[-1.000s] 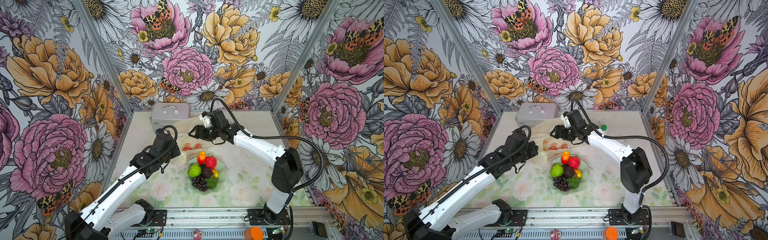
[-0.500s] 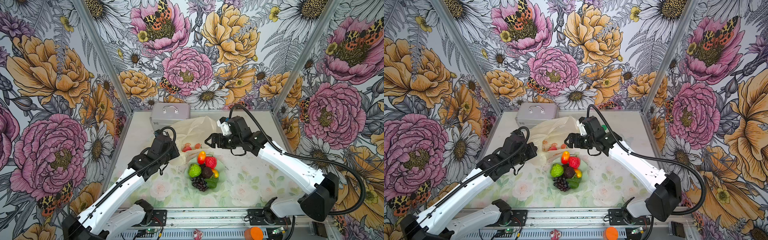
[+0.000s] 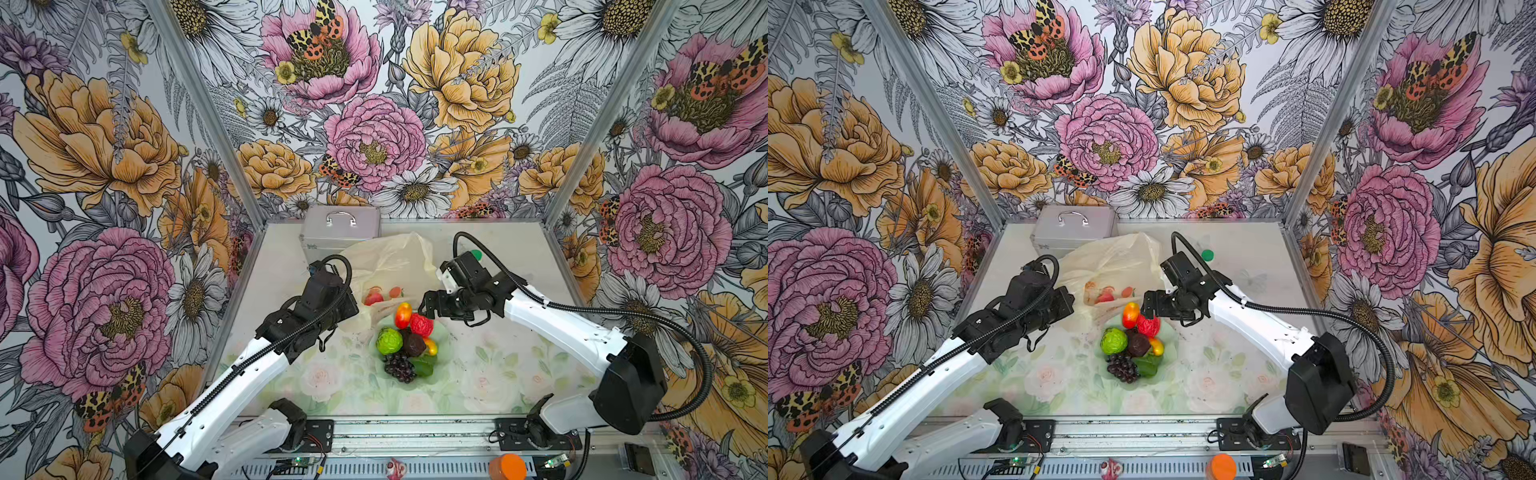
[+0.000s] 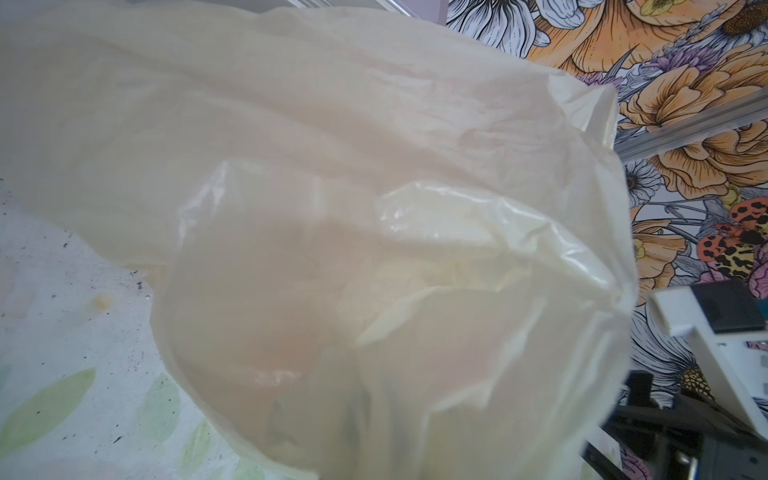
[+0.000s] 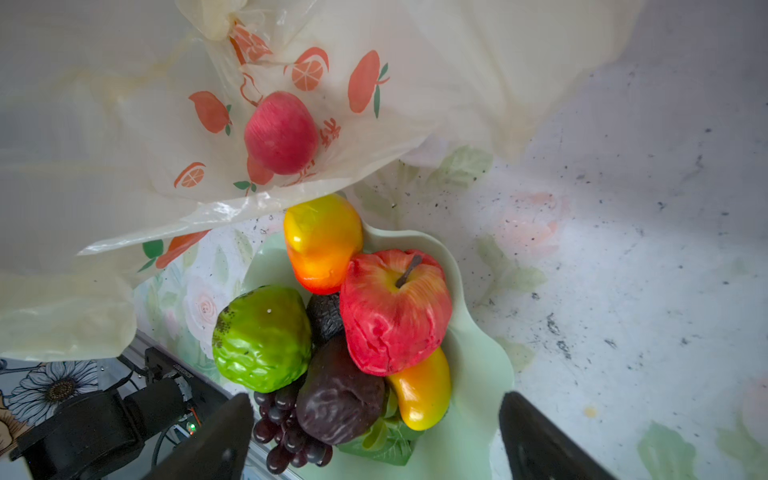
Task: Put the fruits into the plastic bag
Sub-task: 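Move the right gripper back over the red-yellow apple in the bowl, then close the right gripper on the red-yellow apple and lift it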
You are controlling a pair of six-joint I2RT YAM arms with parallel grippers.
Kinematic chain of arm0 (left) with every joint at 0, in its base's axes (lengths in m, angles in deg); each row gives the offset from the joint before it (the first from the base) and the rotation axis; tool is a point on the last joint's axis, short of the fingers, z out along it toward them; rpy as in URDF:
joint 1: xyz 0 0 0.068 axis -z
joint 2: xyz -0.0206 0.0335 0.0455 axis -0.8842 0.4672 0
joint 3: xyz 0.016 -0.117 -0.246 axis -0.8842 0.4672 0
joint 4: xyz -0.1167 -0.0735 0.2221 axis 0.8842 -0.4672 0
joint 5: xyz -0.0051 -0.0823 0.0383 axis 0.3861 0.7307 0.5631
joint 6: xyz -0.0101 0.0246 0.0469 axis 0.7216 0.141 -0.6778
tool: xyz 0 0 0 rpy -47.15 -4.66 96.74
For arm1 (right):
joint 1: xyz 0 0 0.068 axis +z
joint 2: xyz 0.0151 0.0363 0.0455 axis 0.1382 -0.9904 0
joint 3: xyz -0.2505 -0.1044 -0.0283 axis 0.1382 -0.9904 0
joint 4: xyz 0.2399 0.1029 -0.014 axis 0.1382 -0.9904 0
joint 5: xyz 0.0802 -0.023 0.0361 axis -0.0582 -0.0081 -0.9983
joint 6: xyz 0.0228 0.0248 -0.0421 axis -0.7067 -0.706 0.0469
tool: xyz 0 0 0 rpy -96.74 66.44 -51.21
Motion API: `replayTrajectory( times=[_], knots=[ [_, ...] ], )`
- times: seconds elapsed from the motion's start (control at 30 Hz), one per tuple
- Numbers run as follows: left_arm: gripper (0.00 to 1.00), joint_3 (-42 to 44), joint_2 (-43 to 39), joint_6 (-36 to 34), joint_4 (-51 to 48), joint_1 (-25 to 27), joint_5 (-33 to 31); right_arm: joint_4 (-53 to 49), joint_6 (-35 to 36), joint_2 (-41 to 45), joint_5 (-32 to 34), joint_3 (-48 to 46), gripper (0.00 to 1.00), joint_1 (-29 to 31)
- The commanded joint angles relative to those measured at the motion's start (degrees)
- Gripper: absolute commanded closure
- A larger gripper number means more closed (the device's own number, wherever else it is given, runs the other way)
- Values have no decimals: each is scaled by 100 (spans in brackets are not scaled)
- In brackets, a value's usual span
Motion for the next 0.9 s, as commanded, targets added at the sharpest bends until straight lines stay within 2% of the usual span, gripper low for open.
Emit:
replayTrajectory(
  times=[0.0, 0.17, 0.63, 0.87],
  knots=[
    [100, 74, -90, 71, 125, -47, 64, -6, 167, -283, 125, 126, 9, 28],
    [100, 66, -69, 78, 135, -56, 57, -4, 297, -675, 66, 256, 14, 63],
    [100, 101, -73, 40, 147, -145, 76, 31, 364, -1243, 52, 577, 17, 220],
    [100, 110, -12, 3, 217, -241, 187, 40, 338, -1384, 61, 685, 23, 293]
  ],
)
